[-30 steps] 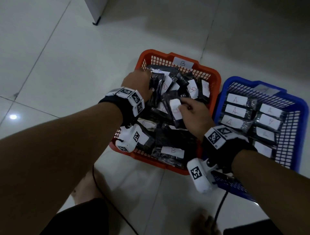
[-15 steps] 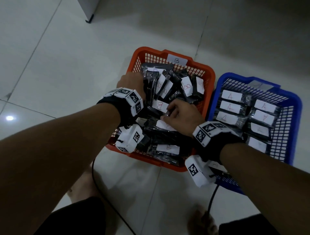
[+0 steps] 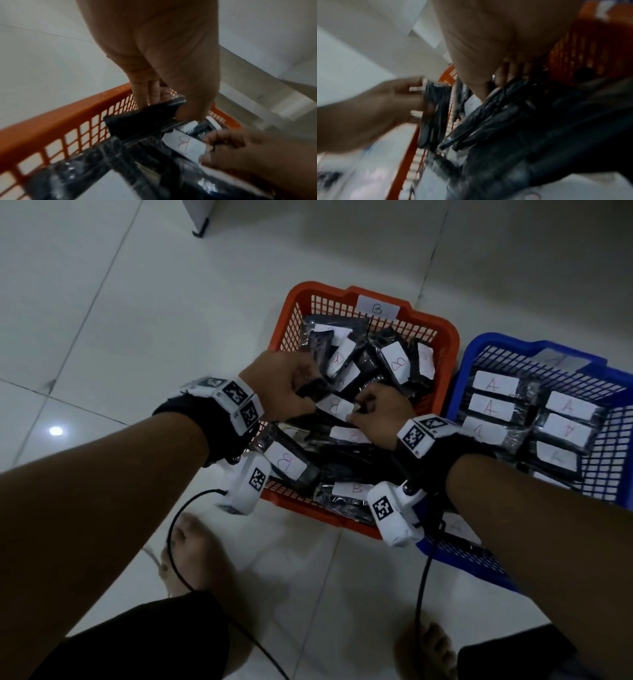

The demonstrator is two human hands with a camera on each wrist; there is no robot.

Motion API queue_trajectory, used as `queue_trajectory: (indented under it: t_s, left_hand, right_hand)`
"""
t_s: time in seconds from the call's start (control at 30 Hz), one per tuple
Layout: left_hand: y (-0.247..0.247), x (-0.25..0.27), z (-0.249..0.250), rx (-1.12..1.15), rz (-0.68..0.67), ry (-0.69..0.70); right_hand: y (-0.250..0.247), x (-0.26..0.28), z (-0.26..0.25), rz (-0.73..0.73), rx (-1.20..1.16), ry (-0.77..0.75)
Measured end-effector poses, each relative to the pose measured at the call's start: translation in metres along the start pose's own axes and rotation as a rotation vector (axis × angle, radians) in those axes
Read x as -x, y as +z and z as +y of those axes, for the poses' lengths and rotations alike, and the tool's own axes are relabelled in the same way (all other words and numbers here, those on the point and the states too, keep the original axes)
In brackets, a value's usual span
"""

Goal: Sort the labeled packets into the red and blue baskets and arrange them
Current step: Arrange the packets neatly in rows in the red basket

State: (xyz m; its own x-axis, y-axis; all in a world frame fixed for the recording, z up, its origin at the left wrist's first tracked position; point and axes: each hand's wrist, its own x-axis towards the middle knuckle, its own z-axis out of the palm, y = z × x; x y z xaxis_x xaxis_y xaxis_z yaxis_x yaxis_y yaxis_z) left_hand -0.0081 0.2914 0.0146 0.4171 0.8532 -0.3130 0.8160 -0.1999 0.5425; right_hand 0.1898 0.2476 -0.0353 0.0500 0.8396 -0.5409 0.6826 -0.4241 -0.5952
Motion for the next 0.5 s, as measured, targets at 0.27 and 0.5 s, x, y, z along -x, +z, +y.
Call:
queue_trajectory:
  t_s: [0.27,0.5]
  left_hand:
    - [0.010,0.008,0.003,-0.079,-0.216,-0.021]
    - [0.003,-0.003,-0.026,-0.152,0.428,-0.169]
  right_hand:
    - [-0.003,0.002,0.003,-0.076,-0.157,-0.019]
    - [0.004,-0.009,0.002,-0.010,-0.062,-0.008]
